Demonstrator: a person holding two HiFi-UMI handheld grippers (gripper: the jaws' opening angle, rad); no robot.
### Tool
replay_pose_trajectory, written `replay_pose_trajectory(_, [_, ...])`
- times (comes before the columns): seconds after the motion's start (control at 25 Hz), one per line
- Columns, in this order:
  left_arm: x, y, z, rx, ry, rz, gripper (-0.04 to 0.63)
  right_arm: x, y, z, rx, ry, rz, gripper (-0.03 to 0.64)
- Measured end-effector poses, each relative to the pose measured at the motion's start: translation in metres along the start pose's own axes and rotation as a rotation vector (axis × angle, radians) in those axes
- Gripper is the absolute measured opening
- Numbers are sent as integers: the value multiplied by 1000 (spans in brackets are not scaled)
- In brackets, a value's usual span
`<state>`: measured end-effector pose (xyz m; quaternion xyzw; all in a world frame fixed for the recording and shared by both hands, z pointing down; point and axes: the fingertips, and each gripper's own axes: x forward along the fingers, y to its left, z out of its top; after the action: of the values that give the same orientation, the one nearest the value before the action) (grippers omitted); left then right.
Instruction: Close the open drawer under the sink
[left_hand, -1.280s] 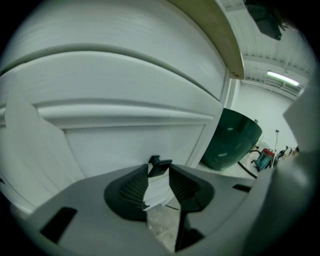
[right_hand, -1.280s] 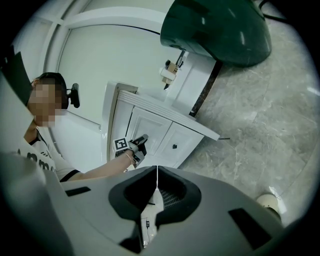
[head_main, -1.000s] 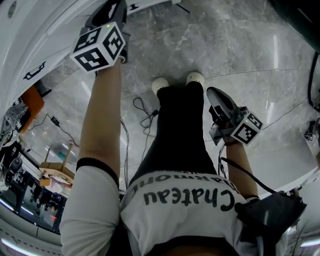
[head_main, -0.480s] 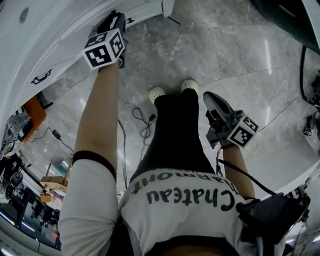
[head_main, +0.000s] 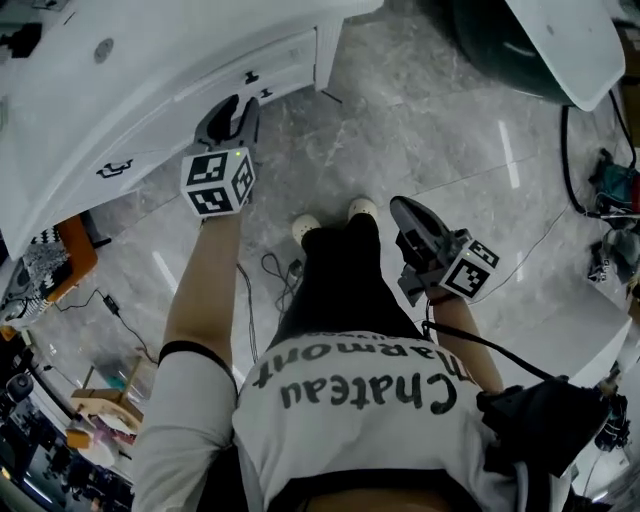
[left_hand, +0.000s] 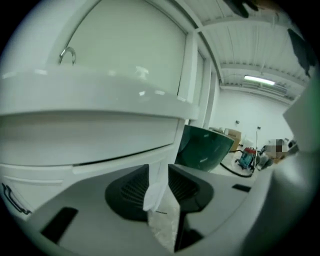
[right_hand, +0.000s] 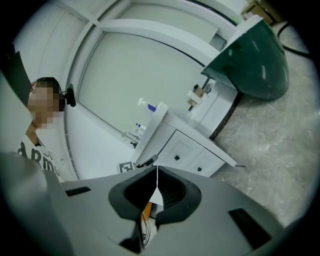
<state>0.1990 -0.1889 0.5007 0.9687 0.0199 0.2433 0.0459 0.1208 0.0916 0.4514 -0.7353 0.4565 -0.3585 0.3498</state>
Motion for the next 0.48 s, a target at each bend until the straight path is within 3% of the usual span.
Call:
replay_pose_trajectory(0.2, [-92, -44, 65, -14, -156, -89, 96, 22, 69, 46, -133, -5, 100, 12])
replay_pose_trajectory(0.36, [-155, -54, 115, 103, -245, -35, 87, 34, 119, 80, -266, -10, 137, 12])
replay_pose_trajectory(0.48, [-186, -54, 158, 136, -318, -31, 87, 45, 154, 104, -354, -15, 173, 12])
